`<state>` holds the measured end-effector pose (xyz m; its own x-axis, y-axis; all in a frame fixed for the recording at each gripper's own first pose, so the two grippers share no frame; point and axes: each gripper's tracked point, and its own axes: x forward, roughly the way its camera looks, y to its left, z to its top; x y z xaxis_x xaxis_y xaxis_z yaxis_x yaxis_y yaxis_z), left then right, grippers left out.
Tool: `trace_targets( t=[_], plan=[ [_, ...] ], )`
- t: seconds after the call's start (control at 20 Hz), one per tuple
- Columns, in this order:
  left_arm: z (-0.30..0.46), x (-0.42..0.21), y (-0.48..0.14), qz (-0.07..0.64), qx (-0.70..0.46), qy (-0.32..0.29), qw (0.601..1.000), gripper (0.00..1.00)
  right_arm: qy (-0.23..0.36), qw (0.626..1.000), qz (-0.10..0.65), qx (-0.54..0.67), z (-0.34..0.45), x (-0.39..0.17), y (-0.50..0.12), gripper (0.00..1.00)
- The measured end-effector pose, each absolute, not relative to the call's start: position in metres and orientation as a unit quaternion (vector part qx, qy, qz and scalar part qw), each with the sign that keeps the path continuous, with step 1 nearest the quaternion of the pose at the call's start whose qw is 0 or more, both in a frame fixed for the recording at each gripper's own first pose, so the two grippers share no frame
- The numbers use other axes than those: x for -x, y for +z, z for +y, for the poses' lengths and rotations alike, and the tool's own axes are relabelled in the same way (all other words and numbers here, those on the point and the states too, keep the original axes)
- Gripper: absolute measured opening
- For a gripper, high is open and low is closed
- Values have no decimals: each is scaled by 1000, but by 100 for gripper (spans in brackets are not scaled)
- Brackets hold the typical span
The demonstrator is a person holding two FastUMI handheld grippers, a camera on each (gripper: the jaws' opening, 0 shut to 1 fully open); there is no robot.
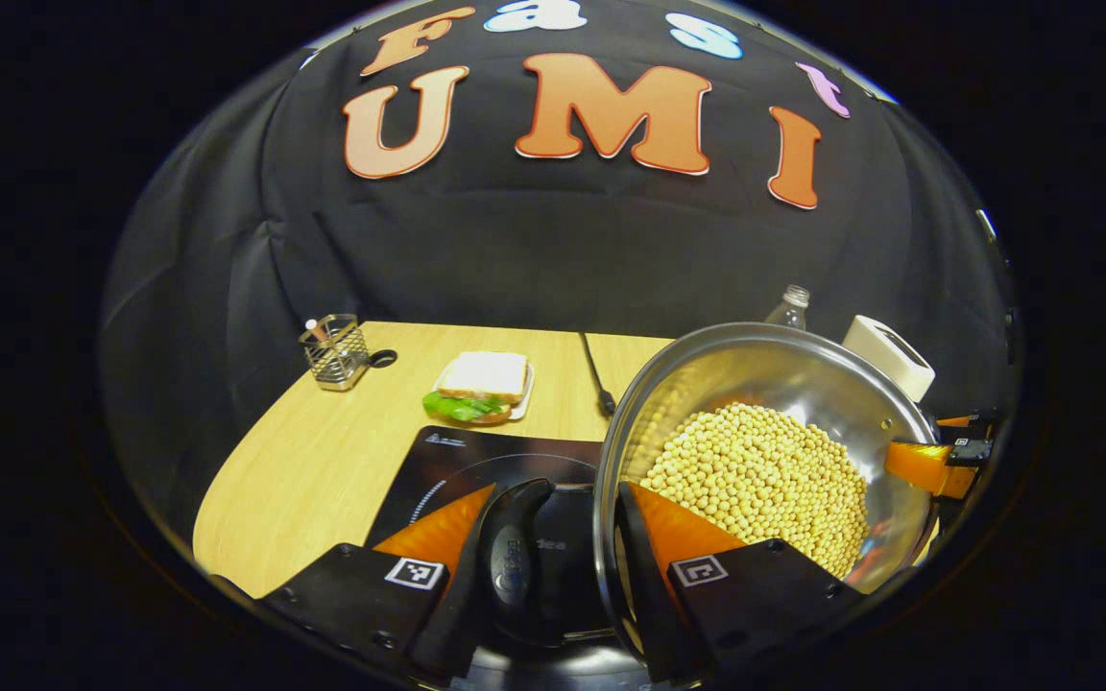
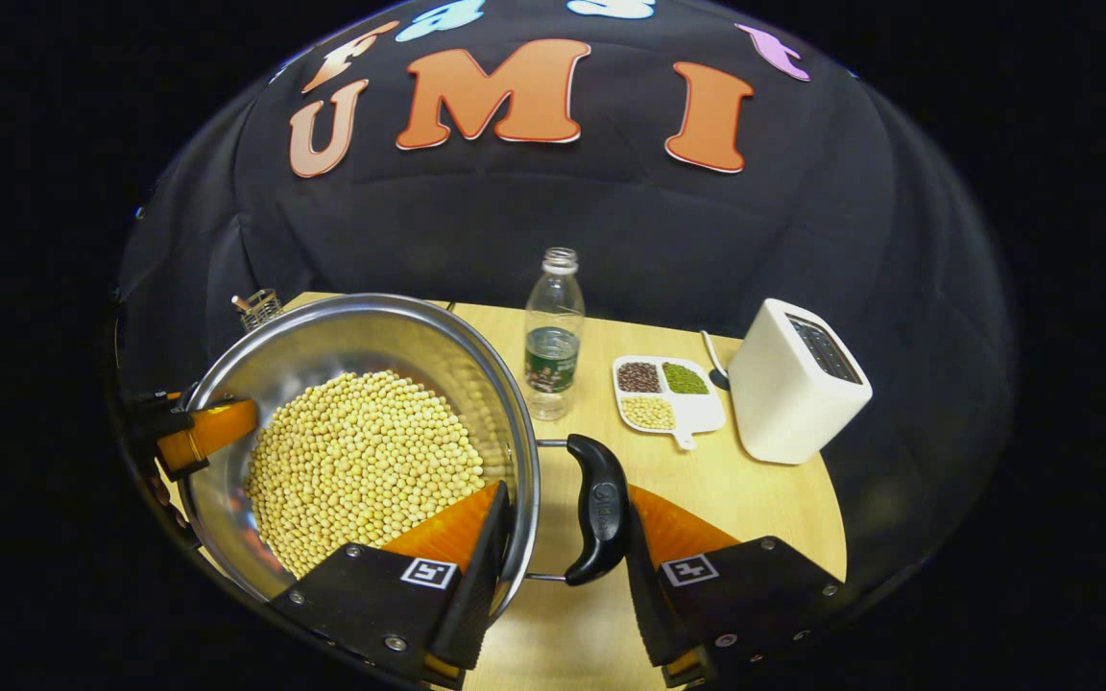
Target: First push the handle of the pot to place it horizontally, then grasp the pot with both hands and set it on the induction cooktop.
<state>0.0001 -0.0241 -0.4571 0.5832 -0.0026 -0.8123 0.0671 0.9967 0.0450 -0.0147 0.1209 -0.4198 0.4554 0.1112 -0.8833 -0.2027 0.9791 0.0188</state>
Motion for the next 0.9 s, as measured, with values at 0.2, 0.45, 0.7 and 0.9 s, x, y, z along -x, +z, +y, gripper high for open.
trace_targets(
  t=[0.2,0.45,0.7,0.9],
  plan=[
    [13,2,-445,449,-39,-1,892,68,109,852,510,42,156,14,-415,63],
    [53,7,-438,445,-37,24,895,69,128,852,506,45,197,15,-413,63],
    [83,9,-436,443,-42,39,895,72,137,850,507,42,225,17,-420,63],
    [99,10,-444,449,-51,42,891,72,141,842,519,37,241,25,-430,63]
  ],
)
